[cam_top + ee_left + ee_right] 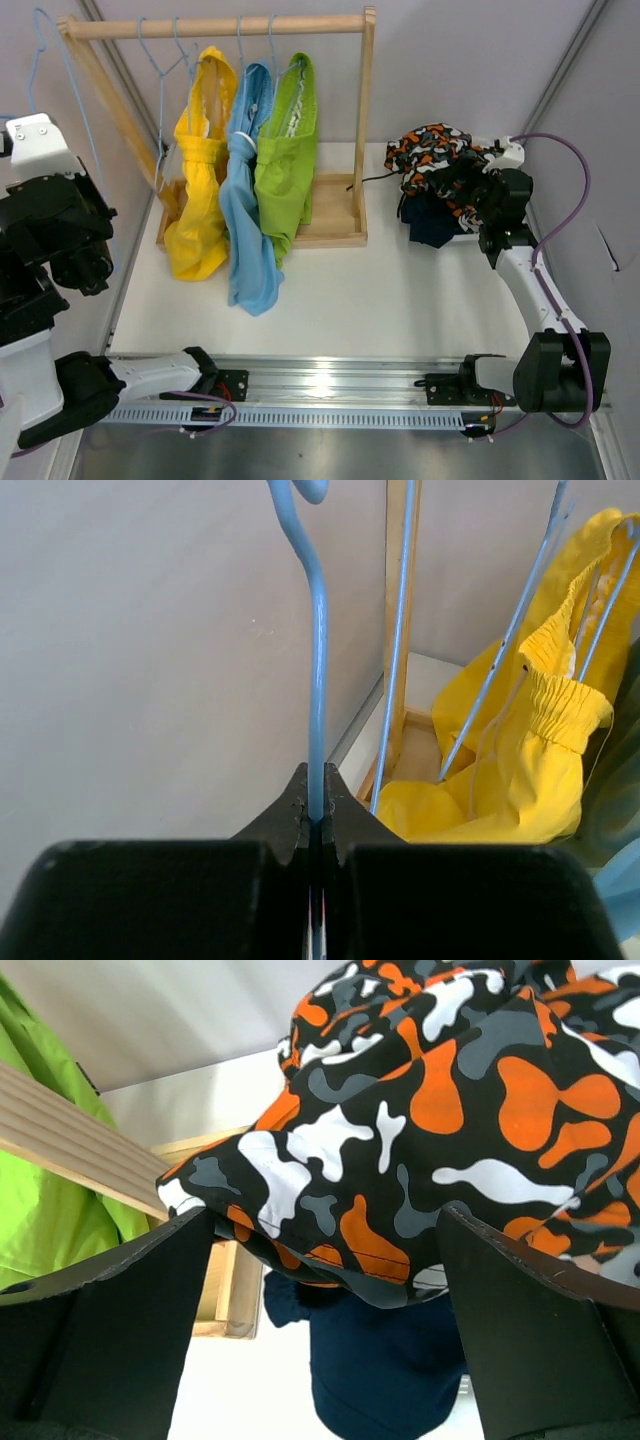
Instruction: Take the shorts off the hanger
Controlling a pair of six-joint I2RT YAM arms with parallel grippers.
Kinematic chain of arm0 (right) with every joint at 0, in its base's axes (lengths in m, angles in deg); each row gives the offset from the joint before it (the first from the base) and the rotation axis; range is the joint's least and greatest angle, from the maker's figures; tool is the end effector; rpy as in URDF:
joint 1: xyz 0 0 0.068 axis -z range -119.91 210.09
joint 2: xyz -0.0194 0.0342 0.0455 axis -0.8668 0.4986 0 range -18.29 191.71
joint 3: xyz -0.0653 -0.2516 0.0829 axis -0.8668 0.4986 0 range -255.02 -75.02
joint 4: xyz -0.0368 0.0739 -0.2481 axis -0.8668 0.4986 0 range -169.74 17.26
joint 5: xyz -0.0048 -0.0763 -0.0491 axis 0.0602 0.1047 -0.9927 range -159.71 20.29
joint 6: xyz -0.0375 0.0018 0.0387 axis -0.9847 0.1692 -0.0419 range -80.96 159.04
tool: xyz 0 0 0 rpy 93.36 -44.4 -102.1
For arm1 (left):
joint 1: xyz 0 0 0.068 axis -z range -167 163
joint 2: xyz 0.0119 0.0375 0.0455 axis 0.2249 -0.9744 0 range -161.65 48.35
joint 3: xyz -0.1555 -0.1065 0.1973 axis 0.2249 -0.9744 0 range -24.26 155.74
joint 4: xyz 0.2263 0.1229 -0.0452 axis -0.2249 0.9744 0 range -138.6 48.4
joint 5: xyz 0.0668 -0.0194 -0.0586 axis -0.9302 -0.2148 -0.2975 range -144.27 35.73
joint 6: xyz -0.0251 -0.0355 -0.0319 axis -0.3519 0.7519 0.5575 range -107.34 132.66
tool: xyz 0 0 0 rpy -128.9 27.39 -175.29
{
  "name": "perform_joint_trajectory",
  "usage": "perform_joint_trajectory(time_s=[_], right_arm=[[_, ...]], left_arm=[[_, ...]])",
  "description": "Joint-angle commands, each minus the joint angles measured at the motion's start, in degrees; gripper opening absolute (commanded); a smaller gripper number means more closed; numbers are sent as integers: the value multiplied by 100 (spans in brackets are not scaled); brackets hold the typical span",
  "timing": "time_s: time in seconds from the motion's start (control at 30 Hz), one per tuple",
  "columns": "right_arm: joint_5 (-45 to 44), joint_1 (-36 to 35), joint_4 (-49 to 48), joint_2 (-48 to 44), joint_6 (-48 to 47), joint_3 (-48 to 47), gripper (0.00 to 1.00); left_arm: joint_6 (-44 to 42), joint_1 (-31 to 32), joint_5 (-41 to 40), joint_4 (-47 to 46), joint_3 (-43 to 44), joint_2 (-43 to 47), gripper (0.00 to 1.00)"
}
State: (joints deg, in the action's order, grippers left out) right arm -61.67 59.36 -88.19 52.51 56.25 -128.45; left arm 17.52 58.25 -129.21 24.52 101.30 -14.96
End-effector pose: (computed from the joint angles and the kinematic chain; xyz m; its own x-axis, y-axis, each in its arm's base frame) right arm 0.2928 0.0086 0.3299 -0.1929 0.2905 -0.9372 -0.0980 0.9447 0.3130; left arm 0.0555 -0.0072 0.5785 -0.0915 0.0608 -0.9939 -0.4926 0.8647 0.0982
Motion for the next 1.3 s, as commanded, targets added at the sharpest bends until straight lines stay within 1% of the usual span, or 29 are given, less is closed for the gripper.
perform_joint_trajectory(time_s=[0.0, 0.07, 0.1, 0.2, 0.23, 0.37, 0.47, 0.53, 0.57, 0.63, 0.67, 0.77, 0.97, 1.1, 1.13, 1.17, 1.27], right_arm=[[-197, 20, 229, -155, 150, -133, 99], [-48, 20, 238, -198, 238, -98, 99], [-13, 20, 273, -234, 274, -63, 99], [14, 20, 344, -382, 283, 16, 100], [5, 20, 344, -427, 291, 43, 99], [154, 12, 309, -620, 344, 183, 99], [242, 20, 265, -665, 371, 236, 99], [260, 12, 256, -665, 379, 245, 99], [260, 20, 247, -656, 379, 254, 100], [295, 20, 195, -656, 379, 280, 100], [321, 20, 177, -638, 379, 289, 99], [400, 12, 115, -568, 432, 289, 100], [611, 20, -87, -348, 572, 263, 100], [735, 20, -210, -208, 660, 289, 99], [770, 20, -245, -181, 669, 315, 100], [787, 12, -315, -172, 713, 342, 100], [832, -41, -351, -137, 696, 342, 99]], left_arm=[[-390, -271, 239, -326, -128, -59, 0], [-154, -542, 689, -142, -163, -155, 0], [-109, -675, 1248, -132, -268, -182, 0], [23, -1132, 2182, -210, -566, -313, 0], [76, -1229, 2620, -228, -611, -357, 0], [173, -1773, 3562, -395, -612, -542, 0], [252, -2125, 3792, -474, -620, -718, 0], [226, -2380, 3916, -588, -795, -762, 0], [199, -2677, 4117, -754, -857, -753, 0], [121, -2995, 4276, -896, -971, -727, 0], [77, -3266, 4373, -1035, -980, -709, 0], [-82, -3593, 4470, -1168, -980, -718, 0], [-398, -4165, 5103, -1625, -1244, -919, 0], [-311, -4437, 5506, -1599, -911, -1385, 0], [-276, -4498, 5725, -1739, -919, -1429, 0], [-249, -4699, 5849, -1810, -936, -1482, 0], [-214, -4920, 6148, -1977, -954, -1596, 0]])
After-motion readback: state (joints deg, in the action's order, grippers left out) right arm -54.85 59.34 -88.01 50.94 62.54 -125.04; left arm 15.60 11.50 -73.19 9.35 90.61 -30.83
